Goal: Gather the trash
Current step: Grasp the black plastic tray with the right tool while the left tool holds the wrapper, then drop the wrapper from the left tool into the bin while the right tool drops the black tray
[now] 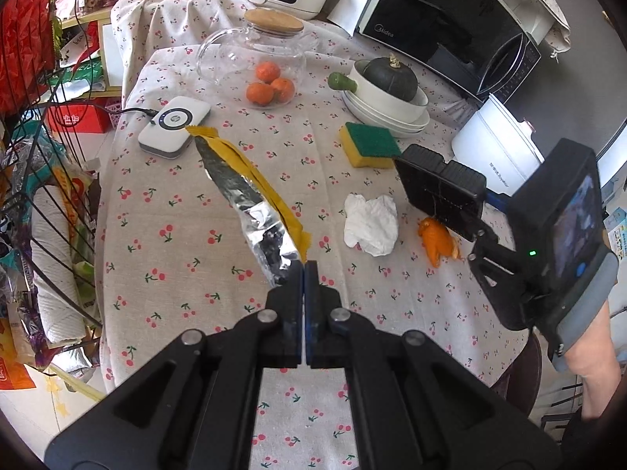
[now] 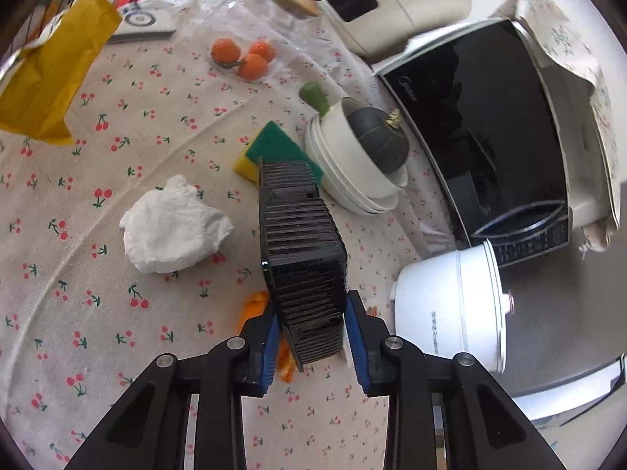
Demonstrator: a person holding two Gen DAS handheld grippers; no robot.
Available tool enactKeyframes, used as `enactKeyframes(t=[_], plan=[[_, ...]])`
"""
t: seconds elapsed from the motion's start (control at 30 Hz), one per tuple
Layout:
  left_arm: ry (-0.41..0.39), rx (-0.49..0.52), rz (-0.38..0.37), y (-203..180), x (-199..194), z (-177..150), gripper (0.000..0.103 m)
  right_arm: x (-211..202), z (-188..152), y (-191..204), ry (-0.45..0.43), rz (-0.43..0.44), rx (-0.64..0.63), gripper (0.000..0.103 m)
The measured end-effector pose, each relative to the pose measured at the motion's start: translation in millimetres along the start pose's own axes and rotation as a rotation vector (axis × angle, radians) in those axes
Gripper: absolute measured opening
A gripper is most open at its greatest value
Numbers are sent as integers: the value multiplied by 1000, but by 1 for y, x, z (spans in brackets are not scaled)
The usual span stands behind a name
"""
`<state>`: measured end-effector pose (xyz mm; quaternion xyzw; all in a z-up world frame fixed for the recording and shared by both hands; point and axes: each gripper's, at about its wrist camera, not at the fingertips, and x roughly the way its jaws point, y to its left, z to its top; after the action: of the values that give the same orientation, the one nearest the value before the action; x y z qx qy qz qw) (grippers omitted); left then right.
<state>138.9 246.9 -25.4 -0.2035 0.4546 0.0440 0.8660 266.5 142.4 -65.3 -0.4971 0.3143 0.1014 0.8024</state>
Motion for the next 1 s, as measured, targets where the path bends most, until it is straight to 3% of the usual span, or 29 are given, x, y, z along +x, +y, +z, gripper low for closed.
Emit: enactKeyframes(t=[0.03,0.07,0.1,0.33,0.67,1.0], plan=[[-3,5,-4,-3,-2,-1,1,-7,-5,-12,-2,15,44,27],[-5,12,-9,-6,-3,-2,1,-14,-11,-21,-1,27,82,8],[-6,19,-13,-9,-4,-3,1,-18,-17,-32,11,51,118,7],[4,51,-34,-28,-9,-15,1,-48,-77,-86,67,209,360,6],[13,73,-52,-51,-11,-25,1,-53,-151,-100,123,363,578,6],[11,122,-65,-79,-11,-34,1,-59,-205,-131,102,334,811,5]])
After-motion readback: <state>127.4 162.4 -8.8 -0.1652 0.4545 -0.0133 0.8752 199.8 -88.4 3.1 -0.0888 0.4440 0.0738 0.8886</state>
